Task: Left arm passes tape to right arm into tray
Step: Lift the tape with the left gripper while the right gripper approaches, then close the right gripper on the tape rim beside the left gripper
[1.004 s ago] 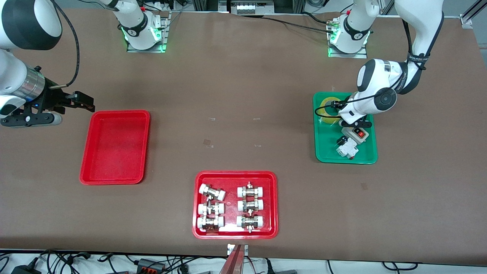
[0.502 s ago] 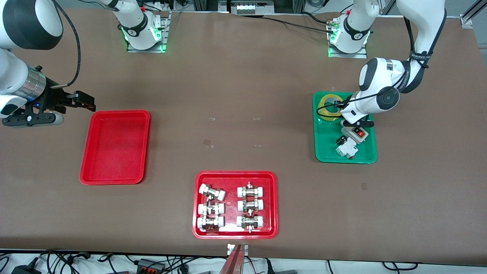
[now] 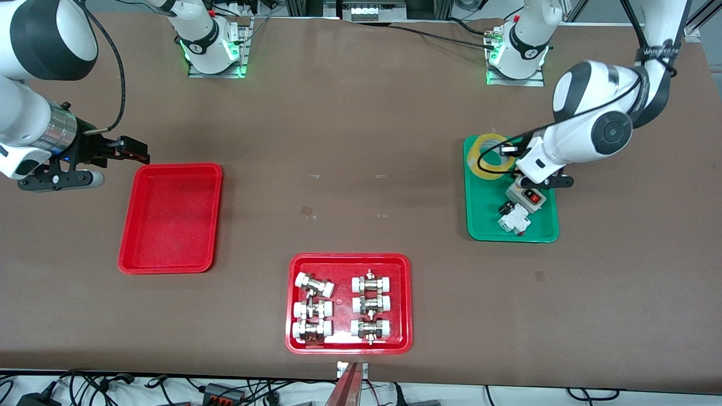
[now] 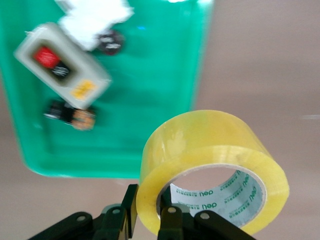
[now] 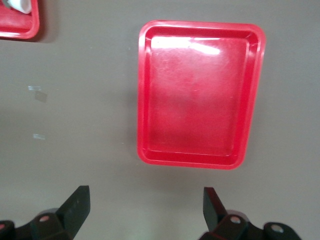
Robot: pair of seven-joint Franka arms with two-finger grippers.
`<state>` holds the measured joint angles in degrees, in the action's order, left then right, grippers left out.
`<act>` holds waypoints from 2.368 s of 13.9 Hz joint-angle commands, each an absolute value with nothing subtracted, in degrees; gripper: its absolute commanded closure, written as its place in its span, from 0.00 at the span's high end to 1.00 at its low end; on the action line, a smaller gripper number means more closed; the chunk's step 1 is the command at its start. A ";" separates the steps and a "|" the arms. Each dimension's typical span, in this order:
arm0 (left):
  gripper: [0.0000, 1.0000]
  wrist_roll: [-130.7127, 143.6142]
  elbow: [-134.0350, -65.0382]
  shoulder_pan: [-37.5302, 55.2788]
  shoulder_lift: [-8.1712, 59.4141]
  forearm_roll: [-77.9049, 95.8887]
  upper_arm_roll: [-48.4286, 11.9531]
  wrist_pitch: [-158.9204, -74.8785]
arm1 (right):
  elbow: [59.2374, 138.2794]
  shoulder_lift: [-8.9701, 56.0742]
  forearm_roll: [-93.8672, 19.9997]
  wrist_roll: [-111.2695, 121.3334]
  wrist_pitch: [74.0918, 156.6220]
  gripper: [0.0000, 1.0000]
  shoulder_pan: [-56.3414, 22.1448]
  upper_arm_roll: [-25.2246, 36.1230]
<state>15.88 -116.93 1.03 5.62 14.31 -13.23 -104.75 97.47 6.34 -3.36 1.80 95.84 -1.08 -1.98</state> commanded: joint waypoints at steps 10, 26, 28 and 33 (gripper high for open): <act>0.07 48.34 -88.77 7.90 19.60 32.52 -31.90 -116.78 | 97.21 9.66 -33.00 2.72 94.84 1.00 -1.93 -1.85; 0.08 49.13 -89.65 7.03 19.60 34.45 -31.90 -117.51 | 91.59 17.04 -60.81 7.29 98.79 1.00 -15.20 -1.85; 0.08 49.22 -89.74 7.03 19.60 34.45 -31.90 -117.42 | 90.09 19.07 -64.66 7.21 99.49 1.00 -16.26 -1.85; 0.08 49.83 -89.82 7.03 19.60 34.45 -31.90 -117.42 | 90.09 20.65 -66.10 7.29 102.66 1.00 -18.98 -1.85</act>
<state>49.41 -90.82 7.28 19.34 32.79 -31.56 -117.92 91.13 19.76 -65.16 6.68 101.69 -17.59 -2.24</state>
